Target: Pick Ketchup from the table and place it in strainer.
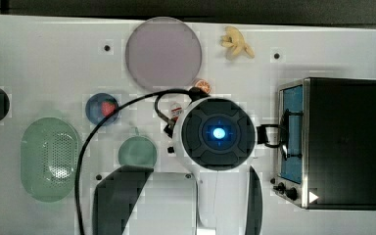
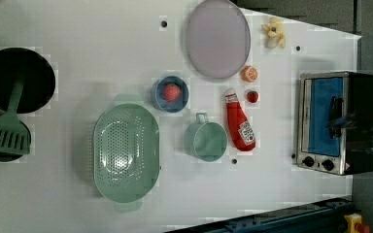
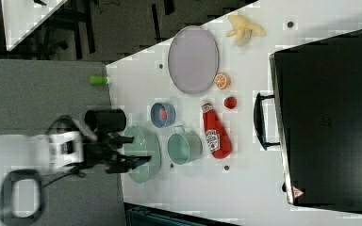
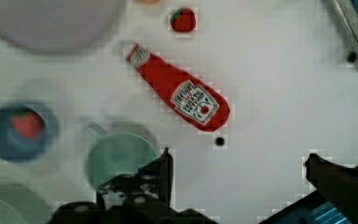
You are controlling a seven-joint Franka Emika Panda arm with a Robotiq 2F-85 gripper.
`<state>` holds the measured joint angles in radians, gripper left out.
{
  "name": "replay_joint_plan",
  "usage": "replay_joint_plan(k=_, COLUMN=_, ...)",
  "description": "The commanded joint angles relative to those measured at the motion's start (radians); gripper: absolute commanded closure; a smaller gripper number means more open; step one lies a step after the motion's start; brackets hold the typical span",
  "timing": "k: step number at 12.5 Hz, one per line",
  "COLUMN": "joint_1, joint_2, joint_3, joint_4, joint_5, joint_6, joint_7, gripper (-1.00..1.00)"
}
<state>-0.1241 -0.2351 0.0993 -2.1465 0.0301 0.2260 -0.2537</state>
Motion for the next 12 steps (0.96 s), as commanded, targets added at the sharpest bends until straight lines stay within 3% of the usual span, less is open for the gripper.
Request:
replay_joint_plan(k=1, joint_1=-0.010, joint_2=0.016, joint_3=0.015, joint_4=-0.100, joint_5=0.000, joint_6=0.084, joint_7=-0.331, gripper=-1.00)
replay_joint_plan(k=6, joint_1=-0.010, joint_2=0.048, joint_3=0.041, joint_4=-0.279, joint_5=0.000, joint_6=0.362, joint_7=-0.647, gripper=-1.00)
replay_joint_plan(k=12, joint_1=-0.010, joint_2=0.247, joint_3=0.039, joint_4=-0.306, joint_5=0.000, joint_6=0.604, joint_7=-0.748, gripper=-1.00)
